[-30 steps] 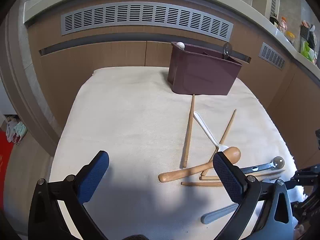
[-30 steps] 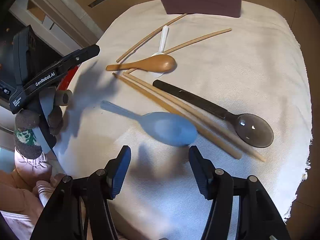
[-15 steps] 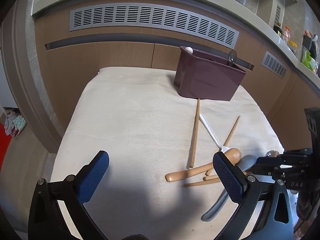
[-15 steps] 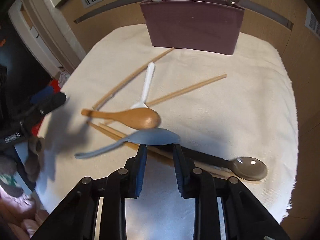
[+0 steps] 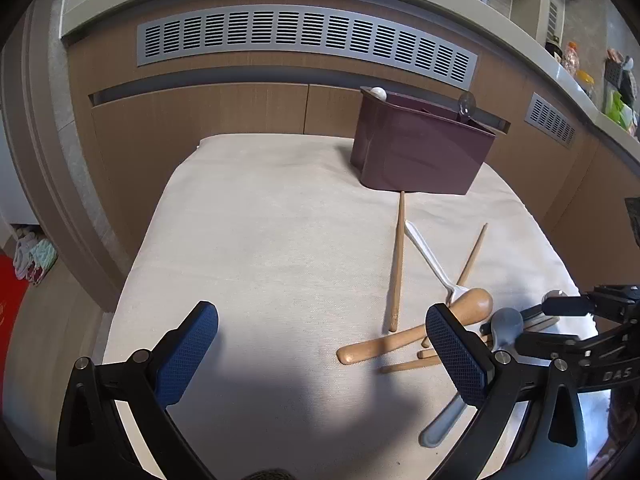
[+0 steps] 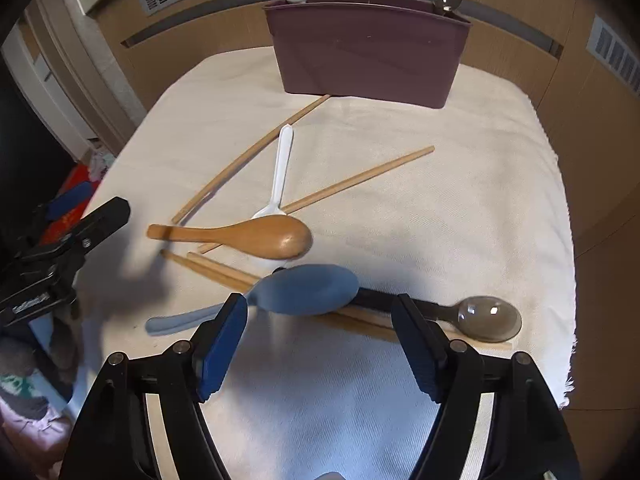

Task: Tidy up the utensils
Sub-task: 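Move both tools back over the remaining utensils on the table, then grasp the wooden spoon with the left gripper while the right gripper grasps the blue-grey spoon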

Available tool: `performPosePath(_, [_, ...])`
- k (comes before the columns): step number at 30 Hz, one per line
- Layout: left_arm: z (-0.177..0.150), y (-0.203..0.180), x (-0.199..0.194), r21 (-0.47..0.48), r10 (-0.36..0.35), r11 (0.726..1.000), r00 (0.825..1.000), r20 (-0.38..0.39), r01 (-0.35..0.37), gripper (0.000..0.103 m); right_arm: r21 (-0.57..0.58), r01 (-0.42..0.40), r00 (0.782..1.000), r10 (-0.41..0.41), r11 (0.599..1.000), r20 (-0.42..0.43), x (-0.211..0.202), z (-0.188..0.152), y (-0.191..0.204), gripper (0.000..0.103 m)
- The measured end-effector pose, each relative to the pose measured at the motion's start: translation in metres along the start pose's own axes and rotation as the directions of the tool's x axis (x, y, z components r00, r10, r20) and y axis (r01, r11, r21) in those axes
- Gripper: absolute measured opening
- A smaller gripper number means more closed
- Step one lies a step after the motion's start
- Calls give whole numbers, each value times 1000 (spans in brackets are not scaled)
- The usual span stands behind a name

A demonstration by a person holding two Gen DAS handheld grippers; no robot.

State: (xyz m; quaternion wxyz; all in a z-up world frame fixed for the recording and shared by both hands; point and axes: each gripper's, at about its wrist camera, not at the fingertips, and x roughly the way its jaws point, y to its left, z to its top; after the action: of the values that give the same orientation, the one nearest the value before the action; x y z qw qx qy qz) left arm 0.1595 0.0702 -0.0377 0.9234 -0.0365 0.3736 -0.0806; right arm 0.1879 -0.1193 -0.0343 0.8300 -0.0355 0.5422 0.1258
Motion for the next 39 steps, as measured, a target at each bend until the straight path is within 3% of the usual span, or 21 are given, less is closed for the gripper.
performPosePath(7, [4,-8,-3,53,14,998,1000,16,-15,103,-70,24,1000,-24,997,4,16,0,23,73])
performPosePath(10, [5,-20,1,153,-15,988,1000,12,13,103,-116,25,1000,-23,993,12,7,-9,17,74])
performPosePath(12, [3,-33,4,246,-51,968,999,7,48,103,-131,67,998,-65,989,18,3,-17,8,74])
performPosePath(16, [3,-63,18,365,-192,908,978,-79,208,103,-109,151,988,-149,982,28,-4,-36,-27,74])
performPosePath(21, [9,-93,41,453,-203,854,966,-162,256,103,47,113,991,-116,993,73,-30,-54,-78,76])
performPosePath(22, [12,-95,47,447,-200,855,962,-184,263,99,65,111,989,-117,992,87,-34,-57,-84,76])
performPosePath(25, [22,-96,63,375,-217,872,935,-281,315,57,102,101,987,-112,990,113,-43,-65,-93,76])
performPosePath(27, [22,-98,71,377,-207,869,927,-312,321,56,111,86,988,-99,990,118,-43,-67,-95,76])
performPosePath(32, [10,-117,71,460,-209,805,905,-370,374,56,120,63,990,-77,991,122,-35,-67,-96,76])
performPosePath(36, [14,-124,79,474,-144,822,921,-363,315,56,122,42,989,-58,992,135,-34,-65,-95,76])
performPosePath(39, [19,-120,92,415,-164,850,911,-378,325,55,118,3,990,-20,993,138,-36,-63,-88,76])
